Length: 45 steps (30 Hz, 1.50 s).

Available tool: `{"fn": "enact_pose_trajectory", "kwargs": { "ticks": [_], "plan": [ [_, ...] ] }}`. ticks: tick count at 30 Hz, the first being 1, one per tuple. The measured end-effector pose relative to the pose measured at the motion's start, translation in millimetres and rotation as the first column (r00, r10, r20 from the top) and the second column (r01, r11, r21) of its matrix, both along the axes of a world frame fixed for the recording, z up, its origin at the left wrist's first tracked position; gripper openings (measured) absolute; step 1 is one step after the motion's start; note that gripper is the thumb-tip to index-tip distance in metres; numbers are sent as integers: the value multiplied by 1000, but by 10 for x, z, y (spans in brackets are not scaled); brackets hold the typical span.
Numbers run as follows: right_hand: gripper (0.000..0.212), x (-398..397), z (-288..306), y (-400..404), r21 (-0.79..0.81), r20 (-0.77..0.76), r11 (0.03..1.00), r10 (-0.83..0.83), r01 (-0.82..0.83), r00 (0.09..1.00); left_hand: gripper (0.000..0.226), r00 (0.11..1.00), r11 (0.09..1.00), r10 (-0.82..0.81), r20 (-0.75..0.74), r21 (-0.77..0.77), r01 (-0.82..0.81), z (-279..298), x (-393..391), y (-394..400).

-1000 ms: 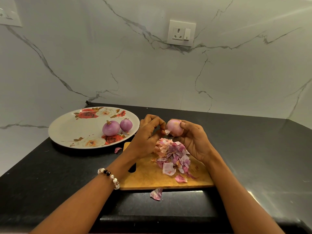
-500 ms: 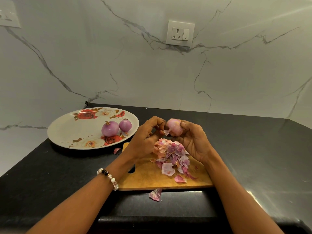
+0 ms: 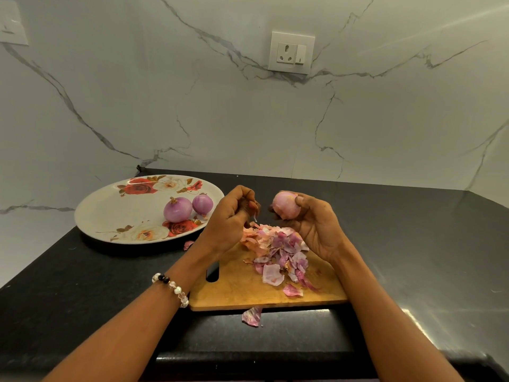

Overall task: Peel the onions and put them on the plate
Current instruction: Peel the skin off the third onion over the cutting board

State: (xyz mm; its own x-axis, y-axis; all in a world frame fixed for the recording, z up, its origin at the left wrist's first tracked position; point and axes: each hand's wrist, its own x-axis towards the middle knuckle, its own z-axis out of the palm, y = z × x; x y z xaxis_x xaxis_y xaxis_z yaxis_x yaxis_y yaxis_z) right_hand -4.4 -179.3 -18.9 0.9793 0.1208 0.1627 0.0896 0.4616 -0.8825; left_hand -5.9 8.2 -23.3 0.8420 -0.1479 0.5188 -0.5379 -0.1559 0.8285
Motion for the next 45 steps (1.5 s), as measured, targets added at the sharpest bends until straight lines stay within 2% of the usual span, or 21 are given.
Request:
{"fn": "enact_pose_trajectory", "kwargs": {
  "ticks": [4, 8, 10, 13, 15, 19, 23, 29, 32, 36, 39, 45],
  "plan": [
    [15, -29, 3, 9, -82, 58, 997, -4, 9, 998, 22, 995, 988, 18, 103, 150, -34, -18, -1, -6],
    [21, -45, 17, 17, -148, 93, 989, 21, -7, 995, 14, 976, 973, 60, 209, 205, -104, -46, 14, -12],
    [21, -45, 10, 20, -177, 96, 984, 38, -21, 995, 8, 979, 970, 90, 185, 206, -129, -53, 18, -9],
    [21, -50, 1, 35, -231, 109, 972, 54, -28, 993, 38, 990, 966, 99, 102, 231, -121, -64, 14, -25],
    [21, -51, 1, 46, -252, 108, 967, 66, -37, 992, 41, 994, 958, 94, 62, 265, -107, -68, 7, -33],
    [21, -48, -3, 52, -226, 104, 973, 78, -52, 992, 36, 998, 966, 57, 33, 251, -63, -79, 15, -21],
    [22, -38, -5, 37, -182, 108, 981, 82, -61, 991, 20, 1000, 966, 10, 9, 257, -12, -77, 17, -20],
    [19, -20, -18, 22, -151, 126, 987, 77, -58, 989, 8, 999, 965, 26, 25, 262, -31, -80, 26, -34],
    [23, 8, -34, -1, -156, 143, 988, 45, -23, 989, 19, 989, 971, 92, 115, 210, -115, -54, 14, -20],
    [23, 4, -40, -1, -272, 149, 962, 61, -18, 987, 14, 970, 982, 129, 207, 111, -155, -27, 34, 1],
    [36, -27, -27, 14, -352, 127, 934, 107, -56, 986, 12, 954, 973, 148, 262, 132, -187, -39, 41, -1],
    [40, -17, -47, 24, -413, 145, 910, 105, -36, 984, 15, 899, 929, 217, 382, 202, -310, -58, 40, -34]
  ]
}}
